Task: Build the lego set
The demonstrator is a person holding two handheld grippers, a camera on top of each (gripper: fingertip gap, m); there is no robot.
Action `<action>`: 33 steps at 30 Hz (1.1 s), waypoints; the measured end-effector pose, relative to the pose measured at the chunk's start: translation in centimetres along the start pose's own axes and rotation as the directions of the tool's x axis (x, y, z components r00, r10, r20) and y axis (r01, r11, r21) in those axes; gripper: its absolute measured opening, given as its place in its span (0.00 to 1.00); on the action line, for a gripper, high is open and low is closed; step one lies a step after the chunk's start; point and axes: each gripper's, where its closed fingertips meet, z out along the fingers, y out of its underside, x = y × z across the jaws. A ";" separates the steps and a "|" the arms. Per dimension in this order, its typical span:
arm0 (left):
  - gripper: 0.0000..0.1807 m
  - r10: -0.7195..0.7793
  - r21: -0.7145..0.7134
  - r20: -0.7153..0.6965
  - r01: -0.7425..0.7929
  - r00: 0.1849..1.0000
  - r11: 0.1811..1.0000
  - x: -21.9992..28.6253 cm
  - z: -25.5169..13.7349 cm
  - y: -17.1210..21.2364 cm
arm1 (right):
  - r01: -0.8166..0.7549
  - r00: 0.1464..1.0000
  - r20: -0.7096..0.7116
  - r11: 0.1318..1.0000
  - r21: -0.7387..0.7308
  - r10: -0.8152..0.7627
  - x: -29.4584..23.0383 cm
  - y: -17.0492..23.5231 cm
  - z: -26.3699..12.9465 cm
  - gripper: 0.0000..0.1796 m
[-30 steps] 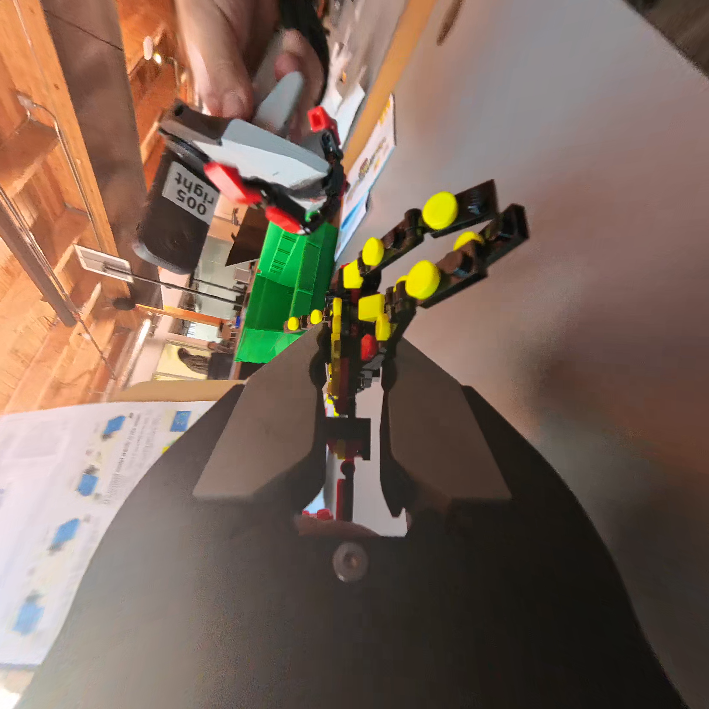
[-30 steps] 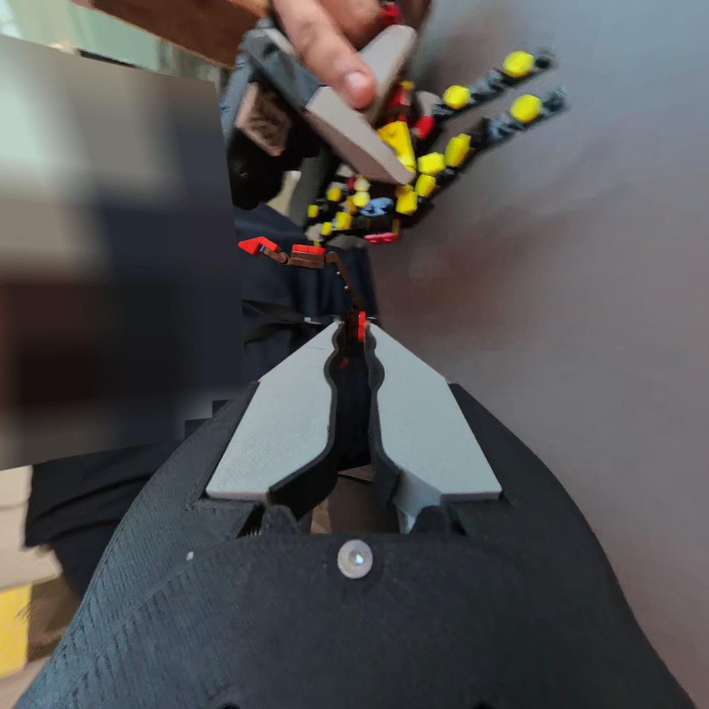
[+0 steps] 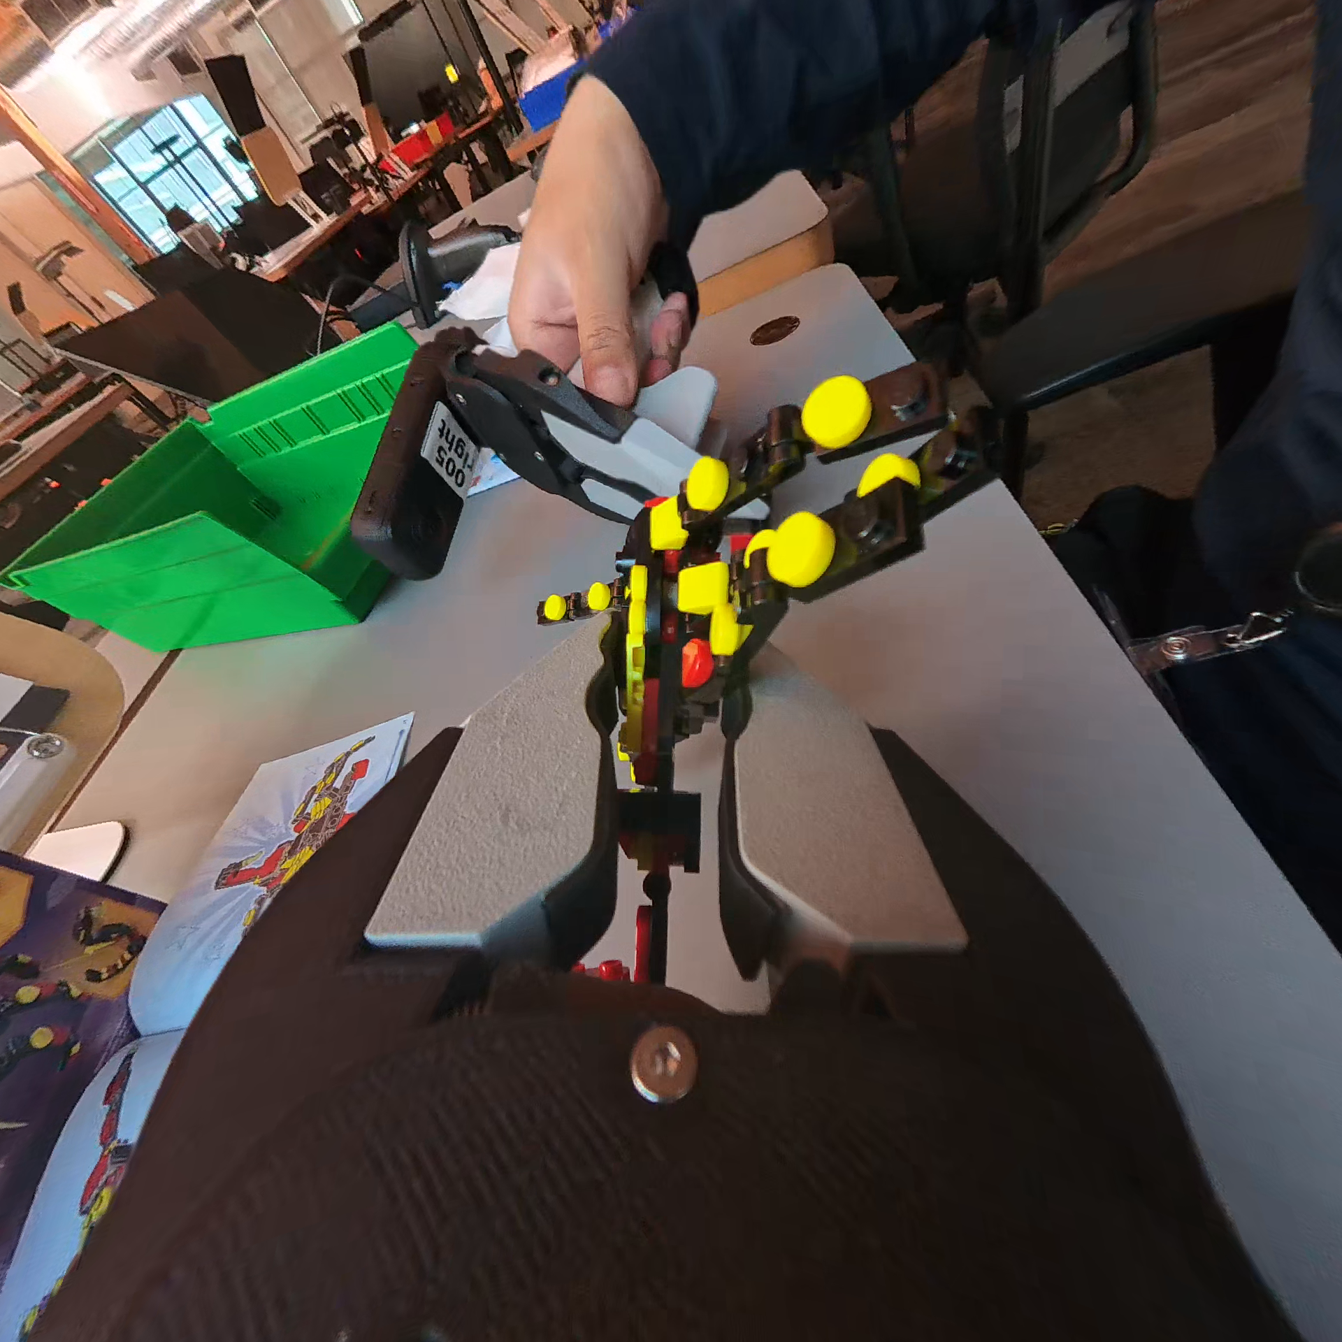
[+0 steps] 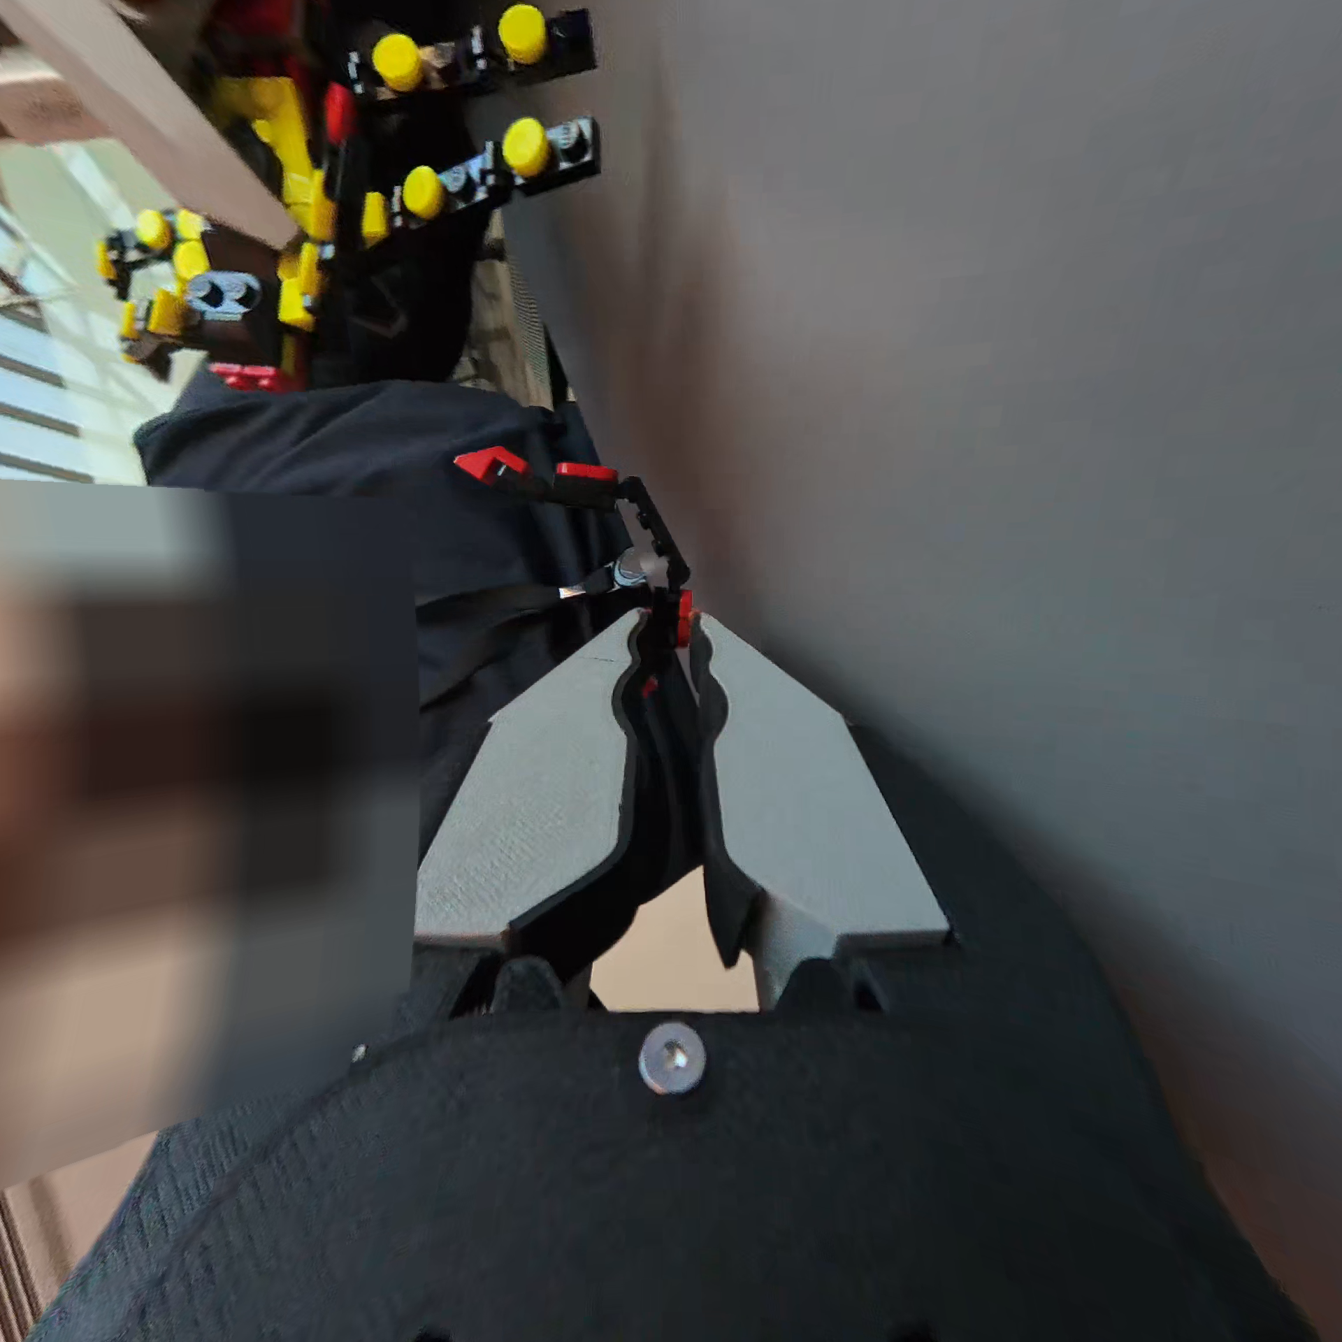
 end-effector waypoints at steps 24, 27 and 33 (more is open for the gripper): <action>0.12 0.056 -0.016 -0.063 -0.057 0.996 0.998 1.8 -0.4 0.0 | -0.218 0.919 -0.373 0.953 -0.210 0.128 2.2 0.4 -1.5 0.13; 0.12 0.053 -0.019 -0.062 -0.055 0.997 0.998 1.7 -0.4 0.1 | -0.162 0.911 -0.408 0.966 -0.202 0.068 1.8 0.3 -2.1 0.15; 0.12 0.061 -0.032 -0.046 -0.062 0.997 0.998 1.4 -0.5 0.3 | 0.228 0.771 -0.559 0.952 -0.205 -0.305 -0.6 -0.7 -2.9 0.12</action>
